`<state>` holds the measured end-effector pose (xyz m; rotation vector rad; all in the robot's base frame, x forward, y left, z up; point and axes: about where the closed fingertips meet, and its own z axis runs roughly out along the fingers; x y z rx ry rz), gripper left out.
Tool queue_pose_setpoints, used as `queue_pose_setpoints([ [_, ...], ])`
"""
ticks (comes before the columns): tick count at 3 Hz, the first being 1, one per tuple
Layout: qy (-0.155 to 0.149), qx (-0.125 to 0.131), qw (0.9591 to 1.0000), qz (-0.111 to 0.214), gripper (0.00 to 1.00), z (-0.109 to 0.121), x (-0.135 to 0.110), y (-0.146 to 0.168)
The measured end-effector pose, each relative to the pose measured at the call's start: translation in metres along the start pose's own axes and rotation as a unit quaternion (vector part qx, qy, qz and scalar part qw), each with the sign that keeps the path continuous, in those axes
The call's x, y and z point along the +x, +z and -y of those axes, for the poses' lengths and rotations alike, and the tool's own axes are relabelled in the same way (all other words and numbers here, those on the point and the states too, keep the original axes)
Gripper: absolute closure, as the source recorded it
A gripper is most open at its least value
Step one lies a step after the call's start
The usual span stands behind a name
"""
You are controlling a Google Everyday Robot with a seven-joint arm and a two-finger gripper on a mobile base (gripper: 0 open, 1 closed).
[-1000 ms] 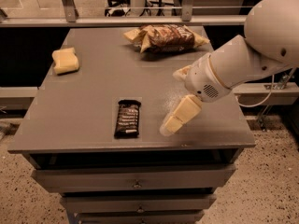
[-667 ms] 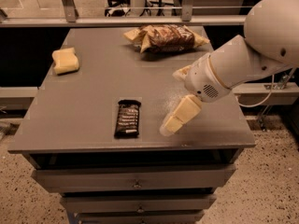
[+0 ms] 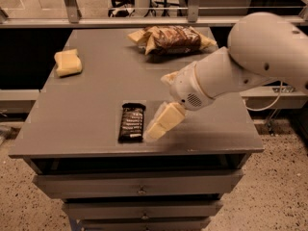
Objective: Move rxbar chocolate near sponge
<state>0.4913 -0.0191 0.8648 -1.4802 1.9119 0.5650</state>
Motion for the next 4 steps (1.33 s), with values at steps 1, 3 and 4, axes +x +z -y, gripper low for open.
queue_pose_setpoints([
  [1,-0.016,-0.004,0.9998,0.013,0.00,-0.006,-0.015,0.031],
  [3,-0.014,-0.005,0.9998,0.016,0.00,-0.012,-0.011,0.061],
  [4,-0.011,-0.004,0.9997,0.020,0.15,-0.012,-0.010,0.062],
])
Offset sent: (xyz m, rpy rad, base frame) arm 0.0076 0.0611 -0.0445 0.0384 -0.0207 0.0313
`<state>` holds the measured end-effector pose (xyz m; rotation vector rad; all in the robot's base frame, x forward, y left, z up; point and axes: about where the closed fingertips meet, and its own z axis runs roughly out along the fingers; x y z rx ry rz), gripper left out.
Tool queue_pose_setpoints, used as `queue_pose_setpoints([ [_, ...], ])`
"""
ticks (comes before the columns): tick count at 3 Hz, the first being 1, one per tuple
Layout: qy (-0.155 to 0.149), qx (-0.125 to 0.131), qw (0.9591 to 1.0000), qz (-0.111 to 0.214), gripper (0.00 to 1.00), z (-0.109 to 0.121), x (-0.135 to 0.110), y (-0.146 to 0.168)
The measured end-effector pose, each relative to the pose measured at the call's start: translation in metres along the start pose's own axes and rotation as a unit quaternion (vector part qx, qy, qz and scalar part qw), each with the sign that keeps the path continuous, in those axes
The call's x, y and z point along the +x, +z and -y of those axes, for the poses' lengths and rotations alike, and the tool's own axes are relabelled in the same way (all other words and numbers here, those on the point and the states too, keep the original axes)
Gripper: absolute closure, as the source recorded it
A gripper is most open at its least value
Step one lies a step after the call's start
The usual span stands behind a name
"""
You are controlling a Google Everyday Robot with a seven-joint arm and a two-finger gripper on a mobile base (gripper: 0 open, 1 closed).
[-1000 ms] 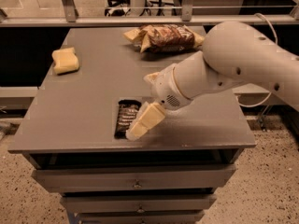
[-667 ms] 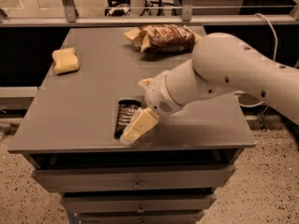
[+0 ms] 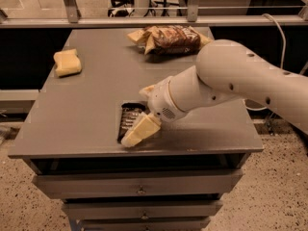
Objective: Move rxbar chocolate near sponge
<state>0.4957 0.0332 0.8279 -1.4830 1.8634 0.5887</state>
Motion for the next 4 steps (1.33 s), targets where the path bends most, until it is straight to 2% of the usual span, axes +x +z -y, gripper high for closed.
queue_pose_setpoints([
  [1,0.005,0.001,1.0000,0.004,0.47,0.003,-0.002,0.000],
  [2,0.008,0.001,0.9999,0.006,0.70,0.004,-0.004,0.000],
  [3,0.000,0.006,0.9999,0.015,0.99,0.017,-0.017,-0.008],
  [4,-0.023,0.020,0.9991,0.029,1.00,0.040,-0.043,-0.021],
])
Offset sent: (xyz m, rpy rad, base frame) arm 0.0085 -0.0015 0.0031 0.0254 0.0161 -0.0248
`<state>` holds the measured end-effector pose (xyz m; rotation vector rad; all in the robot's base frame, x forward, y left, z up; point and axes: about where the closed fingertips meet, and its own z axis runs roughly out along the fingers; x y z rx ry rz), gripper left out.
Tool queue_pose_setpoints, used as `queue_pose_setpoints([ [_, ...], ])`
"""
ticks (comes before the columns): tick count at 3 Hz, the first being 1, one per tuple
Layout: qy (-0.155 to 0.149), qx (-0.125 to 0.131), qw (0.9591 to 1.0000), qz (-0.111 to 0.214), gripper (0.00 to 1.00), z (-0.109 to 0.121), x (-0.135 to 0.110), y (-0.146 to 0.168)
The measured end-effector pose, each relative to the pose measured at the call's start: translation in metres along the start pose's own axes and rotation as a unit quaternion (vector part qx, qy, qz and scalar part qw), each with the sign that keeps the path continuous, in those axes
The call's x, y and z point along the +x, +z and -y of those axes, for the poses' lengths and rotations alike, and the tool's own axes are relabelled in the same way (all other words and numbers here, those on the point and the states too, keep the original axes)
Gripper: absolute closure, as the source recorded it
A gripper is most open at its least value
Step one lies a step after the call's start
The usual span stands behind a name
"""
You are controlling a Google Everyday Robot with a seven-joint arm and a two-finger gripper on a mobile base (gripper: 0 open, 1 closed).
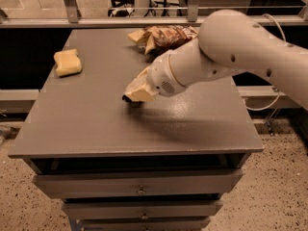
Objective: Move rxbar chocolate near sponge
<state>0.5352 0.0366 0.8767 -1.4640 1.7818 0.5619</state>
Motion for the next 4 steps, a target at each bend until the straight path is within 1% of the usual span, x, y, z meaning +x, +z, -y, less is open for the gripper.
queue_pose_setpoints([
  [1,-0.031,0.014,0.9989,0.032,1.00,0.031,-0.039,-0.004],
  [2,-0.052,0.018,0.9964,0.065,1.00,0.047,-0.069,0.000],
  [3,-0.055,0.022,0.9958,0.070,1.00,0.047,-0.072,0.000],
  [4,-0.059,0.030,0.9945,0.082,1.00,0.041,-0.072,0.001],
])
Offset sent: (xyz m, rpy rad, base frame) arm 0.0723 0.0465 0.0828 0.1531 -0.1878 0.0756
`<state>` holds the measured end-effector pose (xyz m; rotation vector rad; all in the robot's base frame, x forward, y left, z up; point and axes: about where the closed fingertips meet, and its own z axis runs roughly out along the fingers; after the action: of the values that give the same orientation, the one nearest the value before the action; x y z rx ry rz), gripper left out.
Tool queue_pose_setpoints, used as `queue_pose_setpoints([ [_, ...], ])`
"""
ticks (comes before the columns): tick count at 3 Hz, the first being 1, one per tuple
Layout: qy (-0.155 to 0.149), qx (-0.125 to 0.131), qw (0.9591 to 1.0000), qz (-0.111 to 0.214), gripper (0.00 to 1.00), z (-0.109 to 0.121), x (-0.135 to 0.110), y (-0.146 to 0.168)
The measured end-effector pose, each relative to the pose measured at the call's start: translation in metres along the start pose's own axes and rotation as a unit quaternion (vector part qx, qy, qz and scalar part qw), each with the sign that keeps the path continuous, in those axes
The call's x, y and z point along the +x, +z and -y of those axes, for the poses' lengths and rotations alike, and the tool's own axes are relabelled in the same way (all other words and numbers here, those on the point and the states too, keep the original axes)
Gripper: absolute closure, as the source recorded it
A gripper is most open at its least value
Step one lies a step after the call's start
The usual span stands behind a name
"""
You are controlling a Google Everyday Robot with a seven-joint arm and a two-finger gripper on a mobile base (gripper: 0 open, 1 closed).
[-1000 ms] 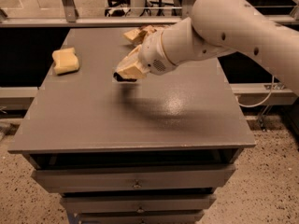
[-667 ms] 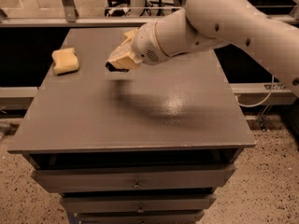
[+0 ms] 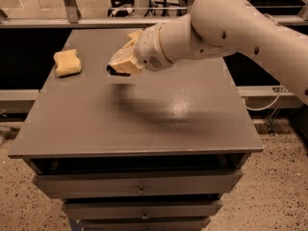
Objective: Move rxbar chocolate near sponge
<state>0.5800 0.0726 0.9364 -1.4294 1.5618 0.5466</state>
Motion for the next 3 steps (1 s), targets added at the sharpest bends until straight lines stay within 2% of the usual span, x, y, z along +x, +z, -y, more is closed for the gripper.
queue_pose_setpoints([
  [1,-0.027,-0.008,0.9995,0.012,1.00,0.010,-0.002,0.025],
  [3,-0.091,-0.054,0.9938,0.032,0.96,0.031,-0.019,0.099],
])
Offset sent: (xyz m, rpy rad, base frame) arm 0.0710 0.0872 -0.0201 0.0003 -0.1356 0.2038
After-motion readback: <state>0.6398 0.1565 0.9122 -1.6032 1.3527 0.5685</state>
